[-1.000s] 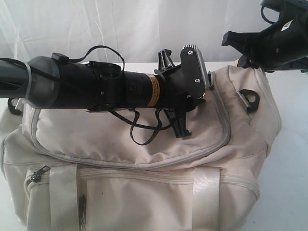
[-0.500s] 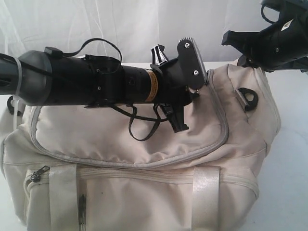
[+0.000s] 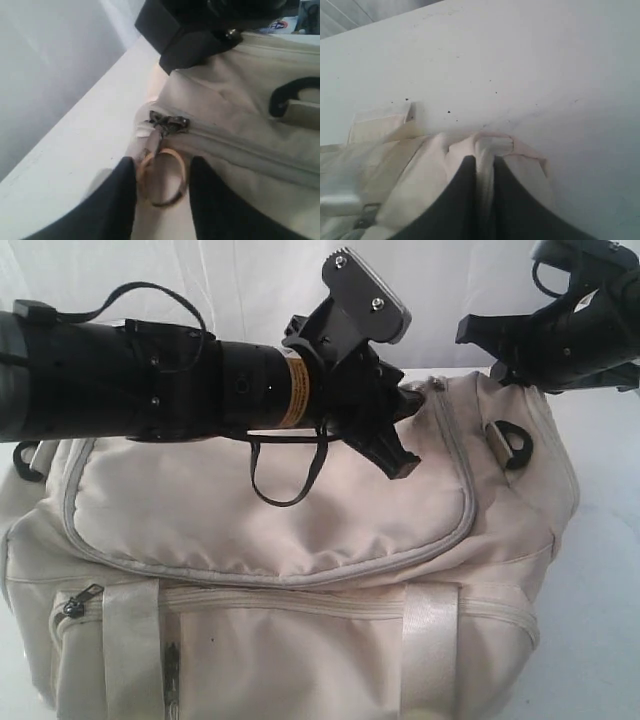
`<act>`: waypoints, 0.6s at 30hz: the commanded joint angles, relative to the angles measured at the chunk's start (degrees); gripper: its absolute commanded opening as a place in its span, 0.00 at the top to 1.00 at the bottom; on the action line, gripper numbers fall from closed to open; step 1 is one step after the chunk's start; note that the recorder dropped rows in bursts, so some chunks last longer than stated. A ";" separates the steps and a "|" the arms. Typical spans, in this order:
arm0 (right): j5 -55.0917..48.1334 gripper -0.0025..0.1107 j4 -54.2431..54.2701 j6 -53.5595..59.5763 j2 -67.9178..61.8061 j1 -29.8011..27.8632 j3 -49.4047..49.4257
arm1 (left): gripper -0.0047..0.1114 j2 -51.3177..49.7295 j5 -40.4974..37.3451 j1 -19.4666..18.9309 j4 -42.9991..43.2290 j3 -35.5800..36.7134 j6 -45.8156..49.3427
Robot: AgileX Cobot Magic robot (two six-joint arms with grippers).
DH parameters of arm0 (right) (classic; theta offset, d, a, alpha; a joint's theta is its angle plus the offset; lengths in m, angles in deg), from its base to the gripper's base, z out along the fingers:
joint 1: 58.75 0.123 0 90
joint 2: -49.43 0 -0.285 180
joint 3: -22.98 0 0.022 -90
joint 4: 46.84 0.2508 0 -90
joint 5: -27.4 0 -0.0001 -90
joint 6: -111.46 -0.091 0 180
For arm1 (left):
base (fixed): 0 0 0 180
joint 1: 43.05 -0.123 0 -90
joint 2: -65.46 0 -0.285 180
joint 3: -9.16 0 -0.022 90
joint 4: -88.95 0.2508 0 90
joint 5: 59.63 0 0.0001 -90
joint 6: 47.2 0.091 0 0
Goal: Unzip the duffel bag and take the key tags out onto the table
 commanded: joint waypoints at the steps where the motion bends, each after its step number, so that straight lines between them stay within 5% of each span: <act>1: 4.97 0.98 -1.36 0.95 -0.06 -0.68 -0.70 | 0.88 2.54 8.33 -0.08 13.84 0.80 -15.31; 7: 5.07 0.98 -1.36 0.95 -0.06 -0.68 -0.70 | 0.88 2.54 18.45 -0.08 21.75 0.70 -22.96; 12: 3.76 0.98 -1.36 4.53 1.36 -0.68 -0.70 | 0.87 2.54 11.03 -0.08 28.35 0.70 -22.96; 15: 3.97 0.98 -1.25 6.52 3.40 -0.68 -0.70 | 0.71 2.54 0.95 -0.08 28.63 0.82 -18.71; 18: 3.85 0.98 -1.16 6.39 3.47 -0.68 -0.70 | 0.50 2.27 0.95 -0.08 28.63 0.82 -14.08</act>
